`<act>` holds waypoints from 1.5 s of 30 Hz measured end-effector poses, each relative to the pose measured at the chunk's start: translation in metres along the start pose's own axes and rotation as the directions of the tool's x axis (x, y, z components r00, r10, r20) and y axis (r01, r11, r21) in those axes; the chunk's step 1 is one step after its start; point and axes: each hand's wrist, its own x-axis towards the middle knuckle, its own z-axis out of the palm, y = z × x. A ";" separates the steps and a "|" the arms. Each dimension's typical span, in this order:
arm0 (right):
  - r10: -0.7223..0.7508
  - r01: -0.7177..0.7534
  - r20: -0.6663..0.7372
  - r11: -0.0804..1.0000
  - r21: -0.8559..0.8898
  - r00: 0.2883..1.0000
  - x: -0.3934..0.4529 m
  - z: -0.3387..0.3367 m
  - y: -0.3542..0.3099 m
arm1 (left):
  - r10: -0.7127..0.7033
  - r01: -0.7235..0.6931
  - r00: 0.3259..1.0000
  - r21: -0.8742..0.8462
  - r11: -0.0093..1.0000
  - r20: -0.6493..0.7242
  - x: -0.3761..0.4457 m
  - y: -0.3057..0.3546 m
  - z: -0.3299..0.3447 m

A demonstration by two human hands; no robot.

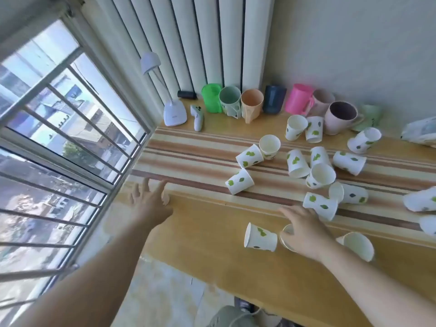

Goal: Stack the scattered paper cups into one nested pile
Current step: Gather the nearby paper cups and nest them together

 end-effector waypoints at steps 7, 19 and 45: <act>0.061 -0.062 0.022 0.997 0.042 0.998 -0.001 0.003 0.021 | -0.001 0.003 1.000 -0.117 0.993 0.021 0.005 -0.010 0.018; 0.162 -0.128 -0.178 0.973 0.192 0.971 -0.043 -0.020 0.094 | 0.809 -0.842 0.533 -0.248 0.479 -0.248 -0.147 0.240 0.041; 0.084 -0.080 -0.405 0.996 0.026 0.911 -0.064 0.127 0.274 | 0.827 -0.869 0.495 -0.119 0.481 -0.267 -0.197 0.240 0.277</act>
